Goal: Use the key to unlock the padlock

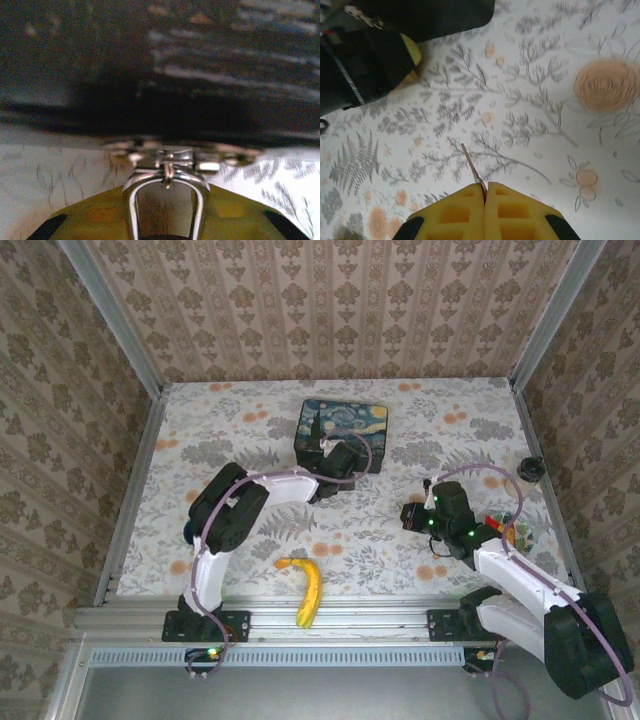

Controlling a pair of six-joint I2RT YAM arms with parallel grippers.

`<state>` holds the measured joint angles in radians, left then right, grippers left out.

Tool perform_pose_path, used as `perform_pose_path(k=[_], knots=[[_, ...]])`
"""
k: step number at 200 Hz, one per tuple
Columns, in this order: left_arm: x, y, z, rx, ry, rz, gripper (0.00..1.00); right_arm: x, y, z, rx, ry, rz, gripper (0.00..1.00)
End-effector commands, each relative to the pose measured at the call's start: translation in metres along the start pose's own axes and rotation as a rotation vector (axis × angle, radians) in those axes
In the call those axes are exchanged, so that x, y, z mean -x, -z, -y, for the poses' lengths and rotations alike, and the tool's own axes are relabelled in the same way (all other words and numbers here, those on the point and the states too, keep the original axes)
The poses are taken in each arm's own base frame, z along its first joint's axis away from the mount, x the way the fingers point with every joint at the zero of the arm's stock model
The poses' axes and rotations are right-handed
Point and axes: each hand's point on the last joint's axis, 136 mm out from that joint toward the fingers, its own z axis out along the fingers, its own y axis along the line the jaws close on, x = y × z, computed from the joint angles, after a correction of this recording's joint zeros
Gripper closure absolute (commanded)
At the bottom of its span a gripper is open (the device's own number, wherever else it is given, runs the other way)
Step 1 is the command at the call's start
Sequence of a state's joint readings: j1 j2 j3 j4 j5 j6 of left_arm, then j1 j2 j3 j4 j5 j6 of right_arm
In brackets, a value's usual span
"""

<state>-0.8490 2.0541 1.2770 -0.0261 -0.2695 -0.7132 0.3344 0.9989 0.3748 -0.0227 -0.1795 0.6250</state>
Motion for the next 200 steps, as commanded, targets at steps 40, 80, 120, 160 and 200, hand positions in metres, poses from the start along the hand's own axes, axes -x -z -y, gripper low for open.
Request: perform_pose_path(k=[40,80,120,160,200], knots=[[-0.015,0.049,0.016,-0.089,0.118,0.120,1.00,-0.021,-0.015,-0.010,0.008,0.043,-0.013,1.00],[-0.029,0.068,0.006,-0.076,0.133,0.140,1.00,-0.023,-0.031,-0.023,0.035,0.074,-0.026,1.00],[-0.033,0.082,0.007,-0.066,0.128,0.165,1.00,-0.016,-0.042,-0.040,0.068,0.107,-0.035,1.00],[-0.030,0.073,0.034,-0.131,0.084,0.134,1.00,-0.014,-0.043,-0.033,-0.001,0.105,-0.040,1.00],[-0.029,0.055,0.075,-0.224,0.027,0.068,1.00,-0.014,-0.022,0.007,-0.164,0.064,0.000,1.00]])
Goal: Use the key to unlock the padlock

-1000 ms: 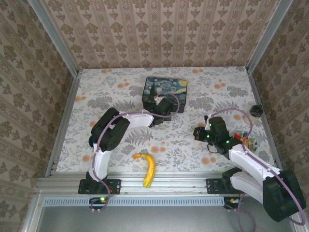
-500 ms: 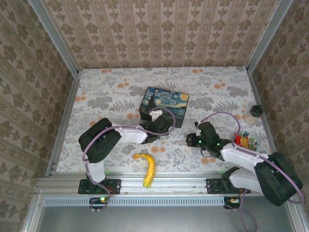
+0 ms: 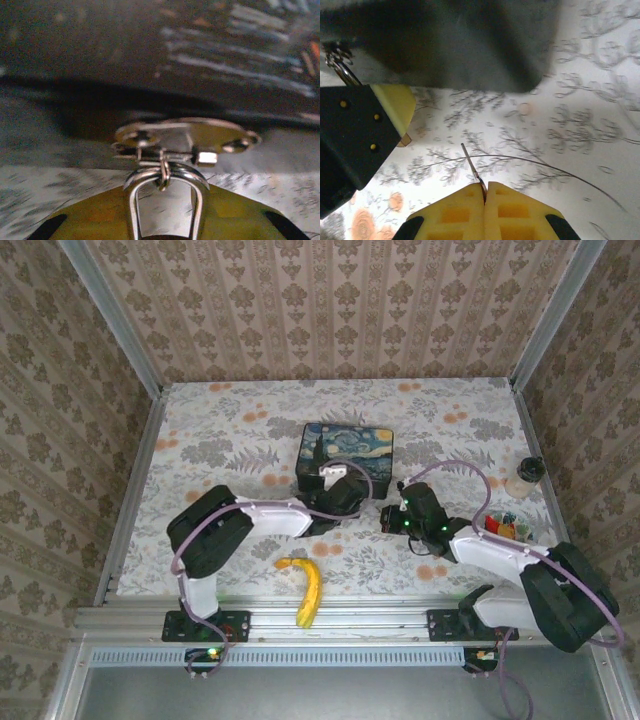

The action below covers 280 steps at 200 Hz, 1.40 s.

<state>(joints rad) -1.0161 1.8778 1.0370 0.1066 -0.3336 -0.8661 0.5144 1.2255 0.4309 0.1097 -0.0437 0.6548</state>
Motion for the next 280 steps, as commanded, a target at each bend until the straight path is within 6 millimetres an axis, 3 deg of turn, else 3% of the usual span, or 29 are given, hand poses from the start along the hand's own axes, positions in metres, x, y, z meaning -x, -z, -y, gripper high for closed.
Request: perform_pose_path(k=[1,34,55,78,121,187,280], knots=[[0.018,-0.006,0.045,-0.125,-0.026,0.017,1.00,-0.001,0.014,0.031,-0.133,-0.029,0.033,1.00],[0.018,-0.030,0.070,-0.189,0.029,-0.052,1.00,-0.006,0.026,0.046,-0.116,-0.066,0.058,1.00],[0.022,-0.042,0.074,-0.214,0.116,-0.084,1.00,-0.005,0.024,0.035,-0.015,-0.041,0.078,1.00],[0.030,-0.042,0.079,-0.238,0.166,-0.079,1.00,-0.001,0.019,0.021,0.080,-0.018,0.116,1.00],[0.030,-0.039,0.068,-0.291,0.322,-0.072,1.00,0.011,0.012,0.010,0.149,0.004,0.183,1.00],[0.026,-0.044,0.073,-0.411,0.452,-0.091,1.00,0.013,0.003,0.002,0.159,0.013,0.180,1.00],[0.030,-0.040,0.058,-0.402,0.586,-0.181,1.00,0.023,-0.005,-0.005,0.152,0.096,0.255,1.00]])
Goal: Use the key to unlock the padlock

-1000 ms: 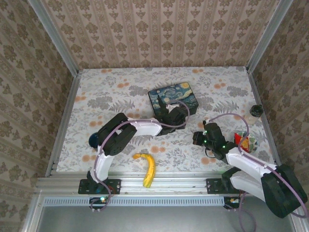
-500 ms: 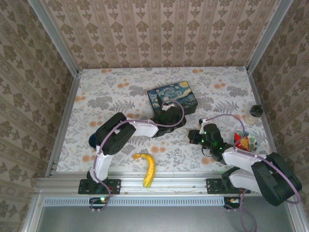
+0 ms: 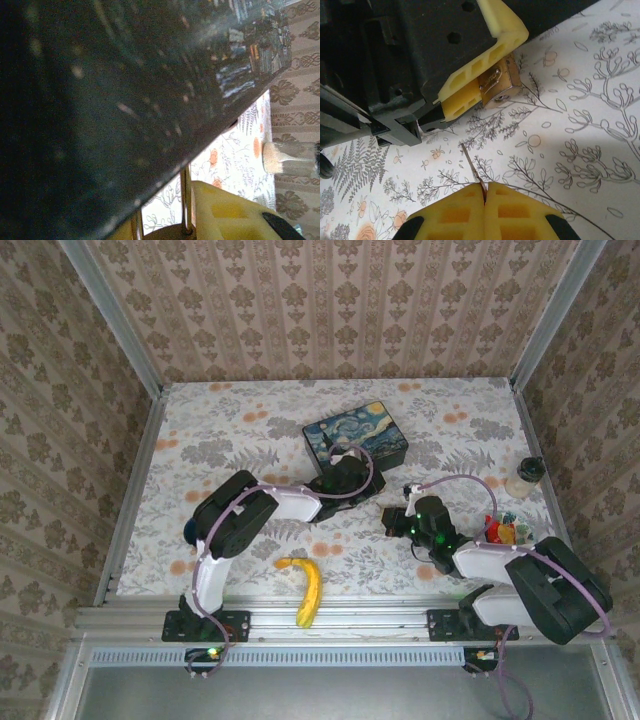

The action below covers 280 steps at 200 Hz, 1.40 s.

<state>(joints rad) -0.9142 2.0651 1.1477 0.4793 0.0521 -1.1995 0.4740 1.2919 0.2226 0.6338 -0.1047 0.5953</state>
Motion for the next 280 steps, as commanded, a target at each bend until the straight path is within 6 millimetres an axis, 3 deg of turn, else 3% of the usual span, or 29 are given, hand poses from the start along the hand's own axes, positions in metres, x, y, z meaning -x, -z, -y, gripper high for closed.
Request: perform_pose_path(k=[1,52,105,169,211,224,238,268,280], knots=[[0.003,0.004,-0.009,0.009,0.166,-0.047,1.00,0.016,-0.003,-0.002,-0.016,0.050,0.065,1.00],[0.002,0.003,-0.007,0.001,0.192,-0.058,1.00,0.021,-0.005,0.012,-0.088,0.042,0.103,1.00],[-0.002,0.001,-0.008,-0.004,0.188,-0.072,1.00,0.039,-0.011,0.003,-0.039,0.005,0.145,1.00],[-0.004,-0.001,-0.009,-0.007,0.191,-0.072,1.00,0.036,-0.024,0.013,-0.042,-0.078,0.130,1.00],[-0.005,-0.001,-0.016,0.014,0.203,-0.076,1.00,0.035,-0.019,0.023,-0.059,-0.125,0.137,1.00],[-0.008,-0.001,-0.020,0.040,0.193,-0.086,0.70,0.033,-0.015,0.027,-0.070,-0.134,0.131,1.00],[-0.011,-0.001,-0.025,0.076,0.173,-0.093,0.45,0.028,-0.010,0.033,-0.106,-0.138,0.104,1.00],[-0.013,0.000,-0.034,0.146,0.126,-0.086,0.22,0.031,0.012,0.045,-0.205,-0.141,0.086,1.00],[-0.013,0.001,-0.037,0.200,0.078,-0.080,0.19,0.030,0.022,0.051,-0.237,-0.151,0.083,1.00]])
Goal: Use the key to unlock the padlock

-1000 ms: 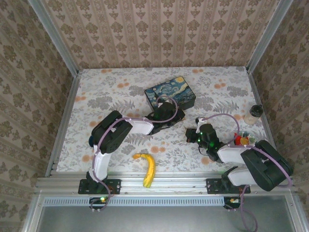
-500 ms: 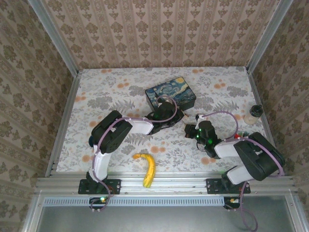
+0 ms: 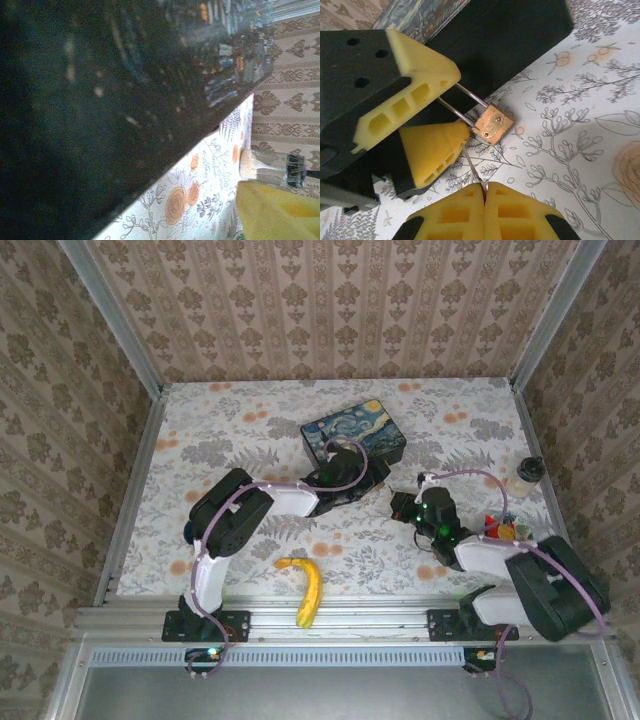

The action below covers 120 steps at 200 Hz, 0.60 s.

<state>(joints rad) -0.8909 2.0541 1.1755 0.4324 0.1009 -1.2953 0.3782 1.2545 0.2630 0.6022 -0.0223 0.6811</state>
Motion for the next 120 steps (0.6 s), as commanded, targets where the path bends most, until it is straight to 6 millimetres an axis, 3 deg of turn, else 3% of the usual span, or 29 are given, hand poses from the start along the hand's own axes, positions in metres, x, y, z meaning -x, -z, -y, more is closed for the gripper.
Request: perform_pose_path(k=[1,24,59,83,120], knots=[[-0.015,-0.001,-0.044,0.212,-0.031,-0.038,0.19,-0.008,0.015,0.029,-0.139,-0.012,-0.047,1.00],[-0.007,0.002,-0.051,0.331,-0.132,0.002,0.17,-0.004,0.030,0.038,-0.164,-0.038,-0.043,1.00],[0.005,-0.003,-0.046,0.446,-0.272,0.083,0.16,0.002,0.044,0.039,-0.144,-0.052,-0.018,1.00],[0.012,-0.008,-0.041,0.516,-0.340,0.140,0.15,0.003,0.048,0.038,-0.132,-0.050,-0.012,1.00],[0.027,-0.009,-0.049,0.633,-0.384,0.217,0.14,0.005,0.047,0.034,-0.103,-0.044,-0.018,1.00]])
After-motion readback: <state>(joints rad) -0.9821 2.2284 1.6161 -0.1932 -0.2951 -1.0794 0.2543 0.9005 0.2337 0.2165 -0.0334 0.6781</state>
